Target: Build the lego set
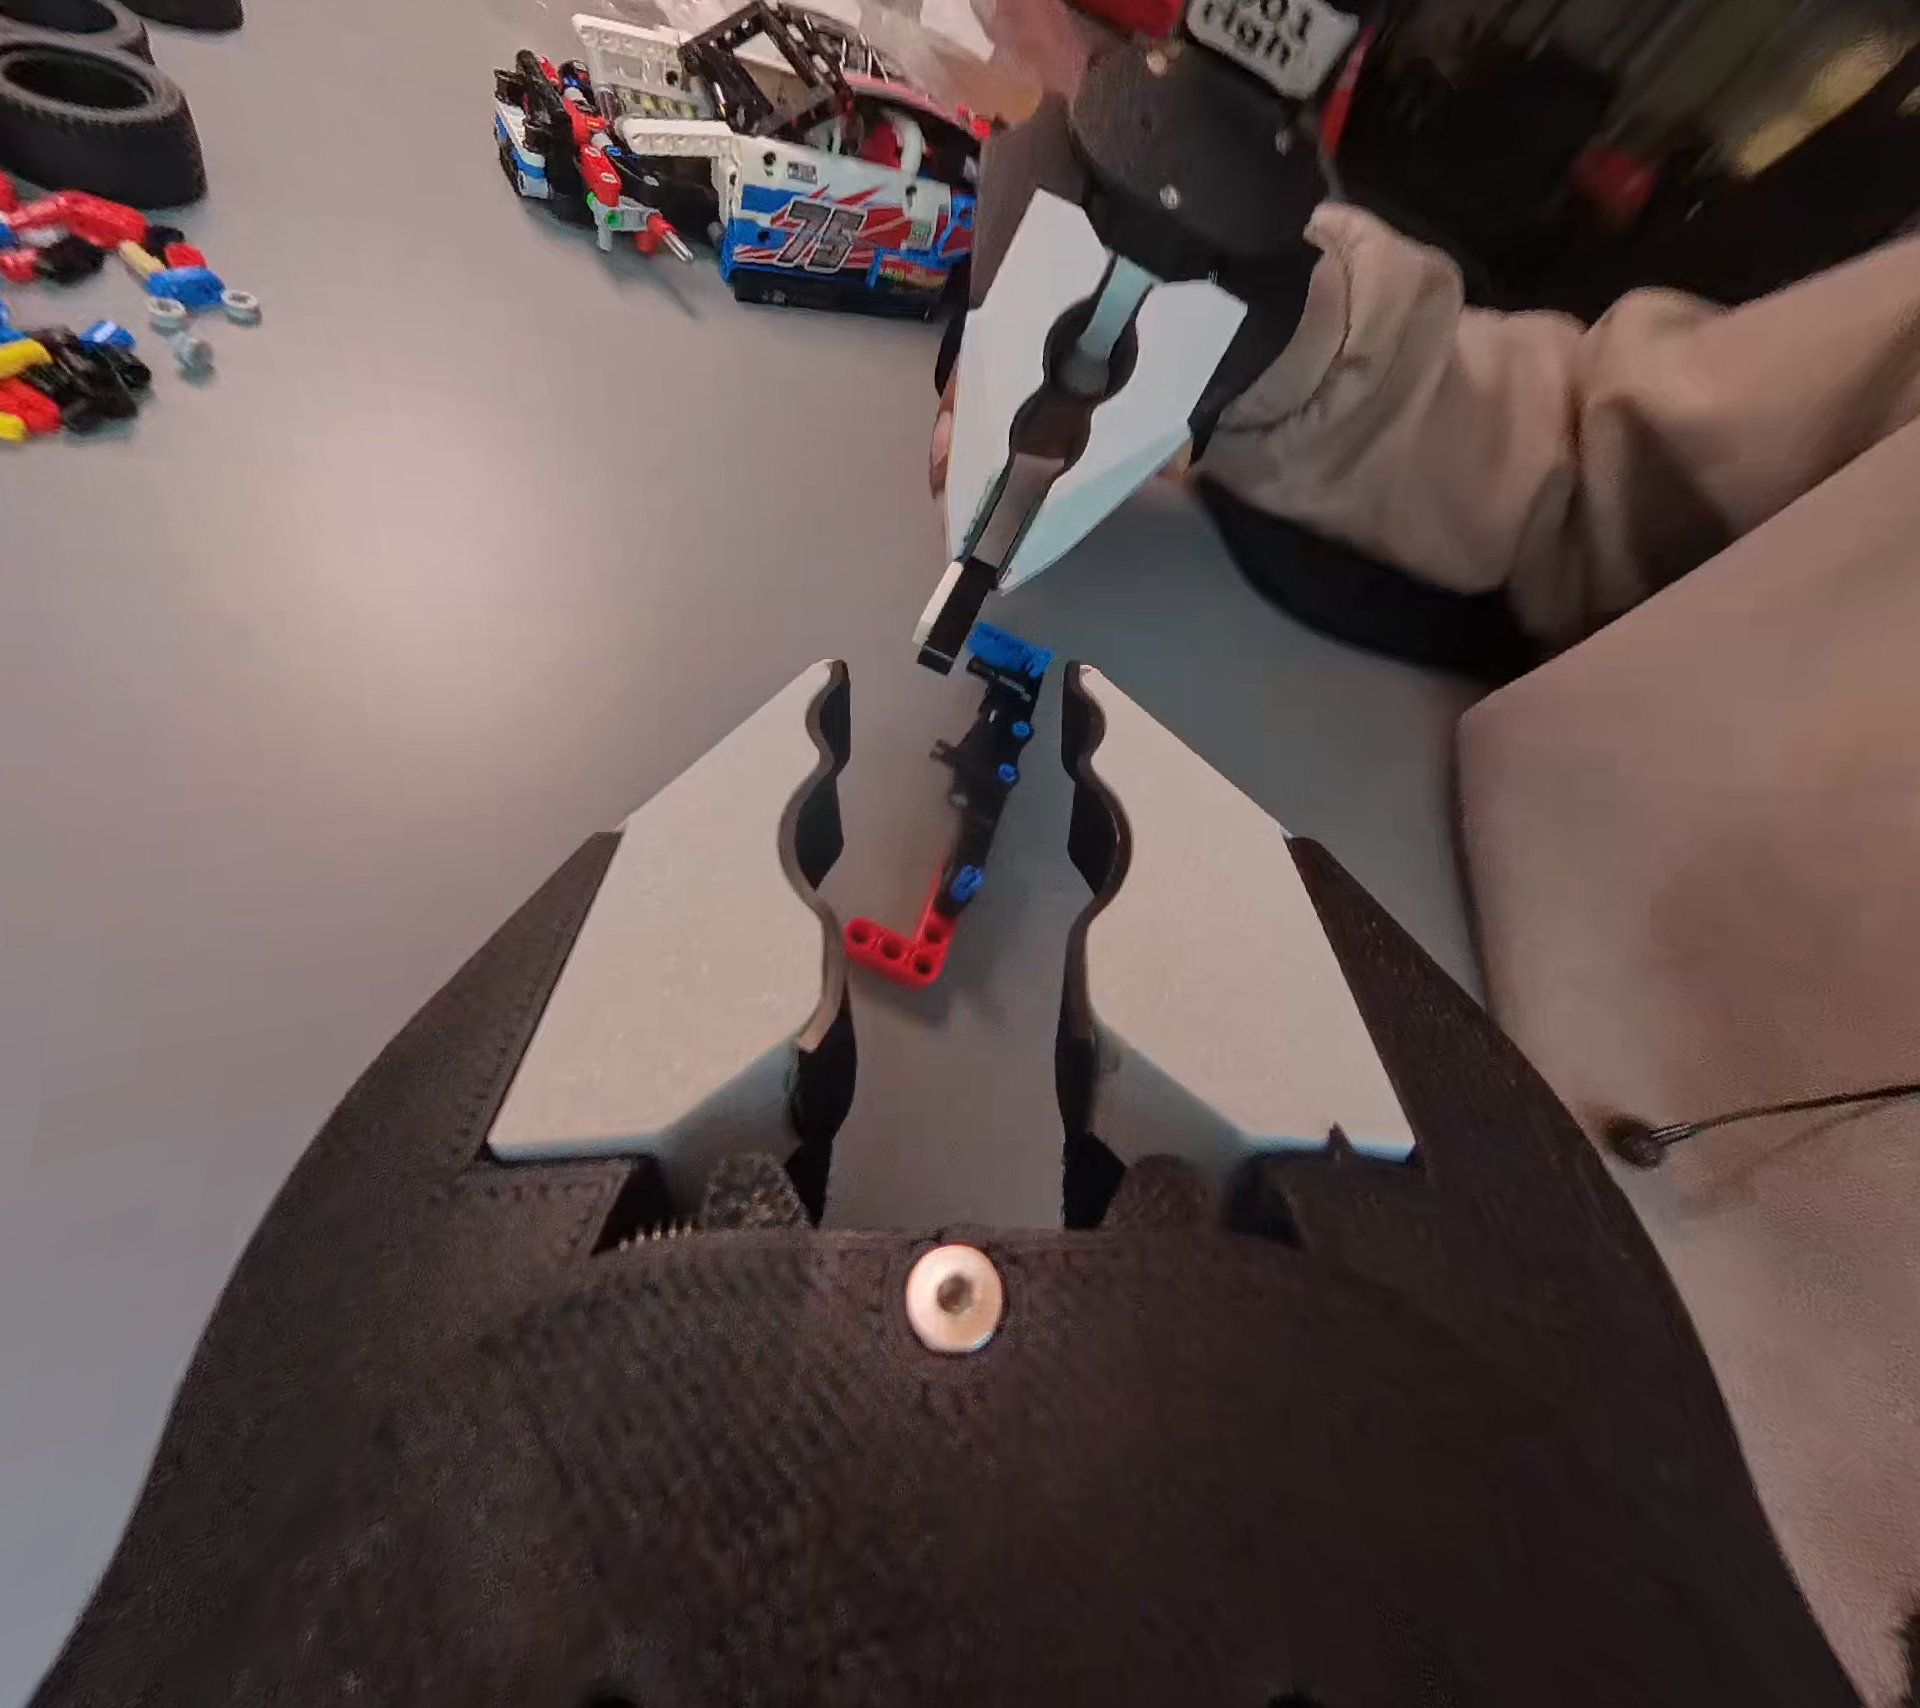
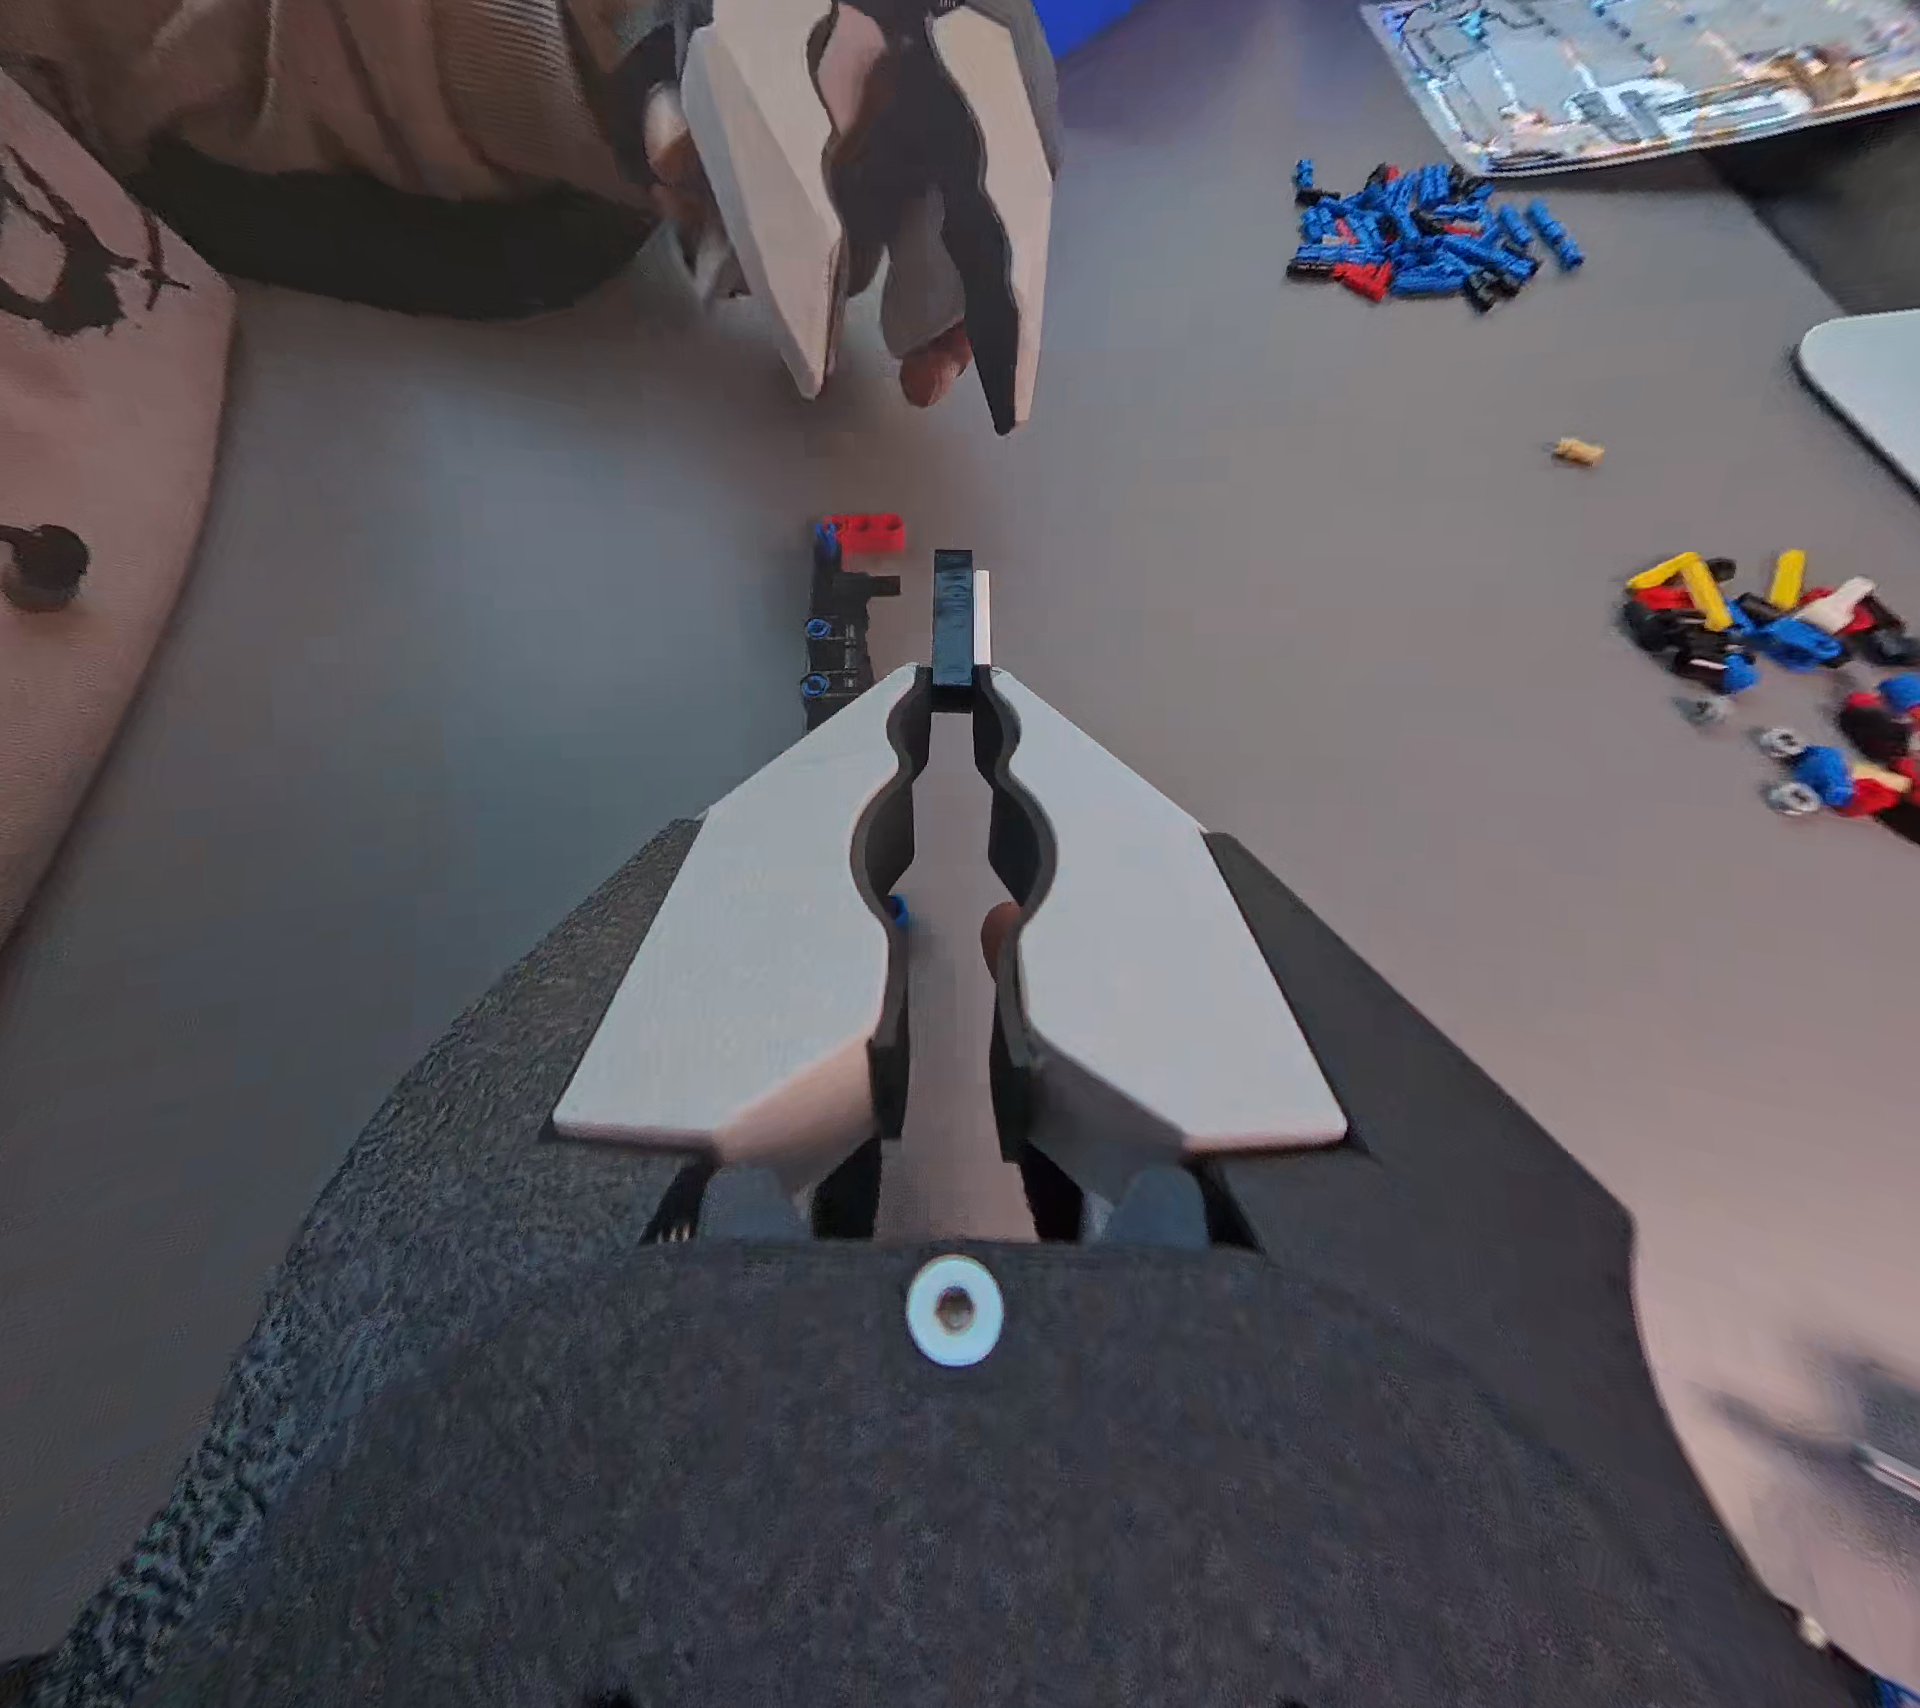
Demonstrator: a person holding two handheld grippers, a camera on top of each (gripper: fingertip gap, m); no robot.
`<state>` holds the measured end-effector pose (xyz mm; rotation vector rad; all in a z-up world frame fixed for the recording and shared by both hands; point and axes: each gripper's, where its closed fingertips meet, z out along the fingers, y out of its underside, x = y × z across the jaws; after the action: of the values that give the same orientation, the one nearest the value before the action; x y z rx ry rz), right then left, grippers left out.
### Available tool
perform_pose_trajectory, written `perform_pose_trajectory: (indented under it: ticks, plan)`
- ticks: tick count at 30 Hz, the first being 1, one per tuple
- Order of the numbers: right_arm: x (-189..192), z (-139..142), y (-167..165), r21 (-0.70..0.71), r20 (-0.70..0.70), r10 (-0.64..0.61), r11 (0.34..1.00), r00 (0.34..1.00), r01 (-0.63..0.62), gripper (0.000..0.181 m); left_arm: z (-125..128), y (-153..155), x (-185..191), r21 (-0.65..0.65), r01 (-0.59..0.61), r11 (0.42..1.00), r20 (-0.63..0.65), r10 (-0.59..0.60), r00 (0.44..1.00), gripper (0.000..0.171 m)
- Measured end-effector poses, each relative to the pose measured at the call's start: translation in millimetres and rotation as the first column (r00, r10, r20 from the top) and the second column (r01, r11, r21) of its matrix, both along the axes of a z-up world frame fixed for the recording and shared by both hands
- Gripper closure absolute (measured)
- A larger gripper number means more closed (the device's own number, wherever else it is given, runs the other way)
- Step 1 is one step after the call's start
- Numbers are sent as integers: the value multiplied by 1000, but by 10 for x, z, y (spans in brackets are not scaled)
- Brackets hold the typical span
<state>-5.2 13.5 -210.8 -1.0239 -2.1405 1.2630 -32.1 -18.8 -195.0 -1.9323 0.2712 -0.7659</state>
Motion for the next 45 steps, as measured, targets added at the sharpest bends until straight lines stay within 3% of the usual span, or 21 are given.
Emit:
perform_pose_trajectory:
  ticks: [3,10,22,45]
  plan:
    - [16,-83,-46,-55,46,37,998,998,-34,176,-222,-39,92,26,70,997,-261,-61,963,124]
    - [-63,-188,-63,-15,60,53,999,997,-53,176,-419,12,187,32,157,987,-448,-126,885,122]
    - [-52,-187,-136,-33,43,101,994,994,-100,175,-438,31,222,36,170,985,-477,-133,869,137]
    - [37,-190,-142,-8,35,144,990,989,-144,175,-445,5,279,38,192,981,-486,-149,861,141]
